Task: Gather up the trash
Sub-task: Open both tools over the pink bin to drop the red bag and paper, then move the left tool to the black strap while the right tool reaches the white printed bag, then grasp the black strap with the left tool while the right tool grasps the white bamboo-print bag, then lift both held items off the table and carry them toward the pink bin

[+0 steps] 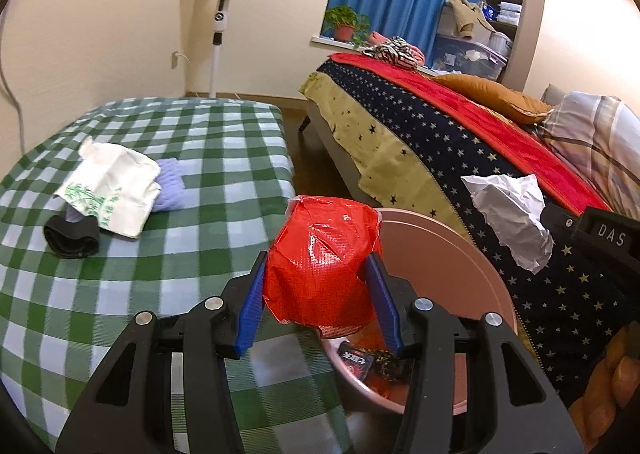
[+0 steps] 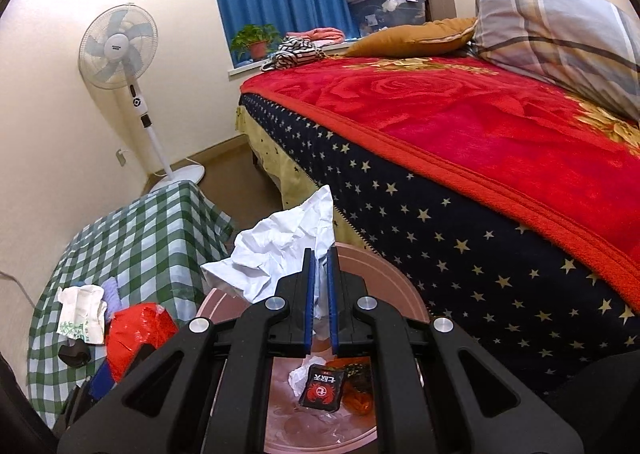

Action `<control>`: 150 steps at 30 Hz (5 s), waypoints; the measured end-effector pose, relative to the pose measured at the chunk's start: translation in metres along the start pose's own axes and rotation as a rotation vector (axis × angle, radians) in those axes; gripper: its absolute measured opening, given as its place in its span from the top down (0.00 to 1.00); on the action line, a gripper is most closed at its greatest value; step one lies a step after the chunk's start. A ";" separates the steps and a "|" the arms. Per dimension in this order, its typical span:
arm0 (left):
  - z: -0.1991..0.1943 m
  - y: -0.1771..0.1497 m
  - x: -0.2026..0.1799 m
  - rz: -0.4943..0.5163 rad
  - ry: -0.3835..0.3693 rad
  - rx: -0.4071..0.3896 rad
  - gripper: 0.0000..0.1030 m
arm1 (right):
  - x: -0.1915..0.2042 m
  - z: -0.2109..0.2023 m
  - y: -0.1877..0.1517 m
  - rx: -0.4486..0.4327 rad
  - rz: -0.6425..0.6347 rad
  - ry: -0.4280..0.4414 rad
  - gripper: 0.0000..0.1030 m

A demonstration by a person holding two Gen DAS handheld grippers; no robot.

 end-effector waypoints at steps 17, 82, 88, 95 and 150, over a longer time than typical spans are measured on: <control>0.021 -0.010 -0.042 0.011 -0.133 0.055 0.43 | -0.010 -0.005 0.007 -0.031 0.033 -0.043 0.62; -0.020 -0.022 0.244 -0.356 0.263 0.014 0.58 | 0.238 0.043 -0.160 0.424 -0.176 0.642 0.77; -0.011 -0.024 0.244 -0.373 0.228 0.037 0.58 | 0.256 0.061 -0.166 0.481 -0.153 0.658 0.76; -0.010 -0.028 0.246 -0.391 0.231 0.045 0.90 | 0.273 0.078 -0.175 0.537 -0.143 0.662 0.75; -0.080 0.000 0.183 -0.218 0.247 -0.060 0.91 | 0.215 -0.056 -0.104 0.332 -0.279 0.668 0.99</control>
Point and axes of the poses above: each gripper's, at about its wrist camera, not at the fingertips, and z roughly the way its jaws point, x to its left, y to its top, the point moved 10 cm from there along z, roughly the way its jaws point, and after that the axes turned 7 degrees about z, right-handed, at the moved point
